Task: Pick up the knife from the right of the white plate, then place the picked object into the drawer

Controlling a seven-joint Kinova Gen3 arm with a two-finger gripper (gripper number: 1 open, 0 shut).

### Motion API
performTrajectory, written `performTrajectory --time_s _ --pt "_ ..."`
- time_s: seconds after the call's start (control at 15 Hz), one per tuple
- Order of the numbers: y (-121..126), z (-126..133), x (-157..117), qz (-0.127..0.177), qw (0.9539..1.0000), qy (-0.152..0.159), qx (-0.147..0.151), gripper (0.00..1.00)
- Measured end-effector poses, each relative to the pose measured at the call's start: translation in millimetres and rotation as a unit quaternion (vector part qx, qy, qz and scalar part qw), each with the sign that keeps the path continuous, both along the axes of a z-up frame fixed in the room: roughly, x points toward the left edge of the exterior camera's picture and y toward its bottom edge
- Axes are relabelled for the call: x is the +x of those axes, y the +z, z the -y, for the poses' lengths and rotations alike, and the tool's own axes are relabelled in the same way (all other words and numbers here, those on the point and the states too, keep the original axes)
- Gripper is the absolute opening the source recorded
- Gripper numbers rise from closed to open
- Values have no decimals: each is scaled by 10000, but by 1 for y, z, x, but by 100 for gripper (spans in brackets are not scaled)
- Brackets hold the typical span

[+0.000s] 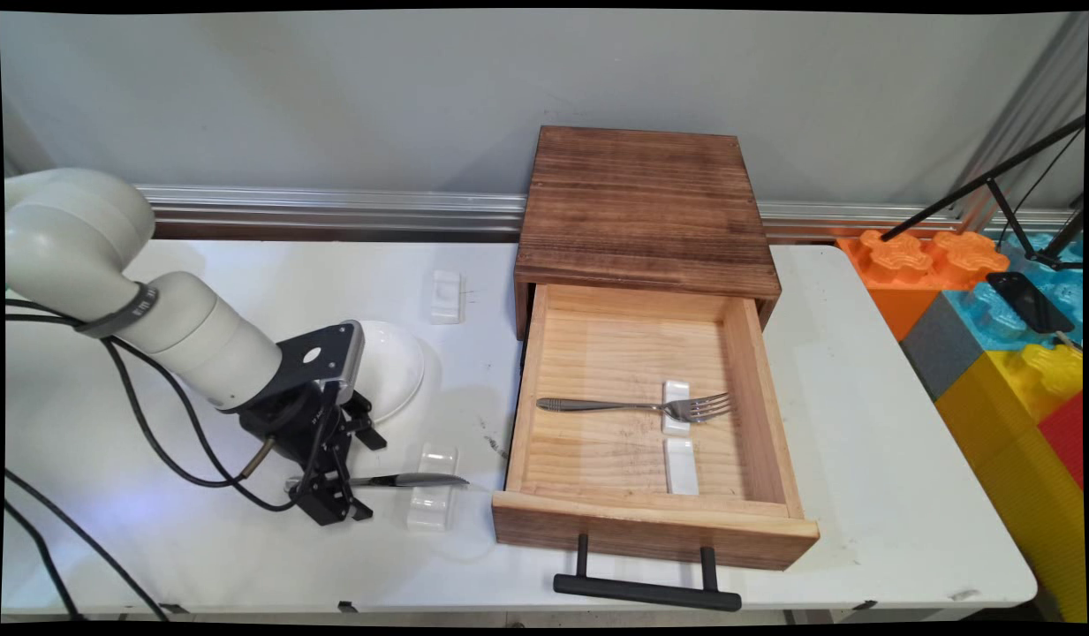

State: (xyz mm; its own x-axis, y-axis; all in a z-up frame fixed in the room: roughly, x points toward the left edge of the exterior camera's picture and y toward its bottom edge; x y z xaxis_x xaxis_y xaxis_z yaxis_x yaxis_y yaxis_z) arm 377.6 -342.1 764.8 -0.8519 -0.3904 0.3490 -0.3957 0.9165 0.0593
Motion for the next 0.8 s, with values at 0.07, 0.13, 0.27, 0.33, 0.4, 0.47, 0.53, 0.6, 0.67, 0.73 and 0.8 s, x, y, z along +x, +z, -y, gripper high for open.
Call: performTrajectory --time_s 0.07,0.13,0.27,0.33,0.4,0.47,0.53,0.6,0.67,0.73,0.8 --pt "-1 0 -1 4 10000 7 3 100" --pt "-2 0 -1 10 10000 12 7 100" --pt "-4 1 -3 15 10000 20 6 100" --pt "-4 2 -3 18 10000 19 -2 100" --pt "-5 2 -3 25 10000 18 -9 0" --pt "-5 3 -3 34 10000 19 -15 0" --pt "-5 3 -3 49 10000 17 -18 0" --pt "-6 3 -2 57 10000 17 -18 0" --pt "-6 3 -2 68 10000 18 -16 0" --pt "-5 4 -1 74 10000 14 -11 0" --pt "-5 3 -1 80 10000 10 -7 0"
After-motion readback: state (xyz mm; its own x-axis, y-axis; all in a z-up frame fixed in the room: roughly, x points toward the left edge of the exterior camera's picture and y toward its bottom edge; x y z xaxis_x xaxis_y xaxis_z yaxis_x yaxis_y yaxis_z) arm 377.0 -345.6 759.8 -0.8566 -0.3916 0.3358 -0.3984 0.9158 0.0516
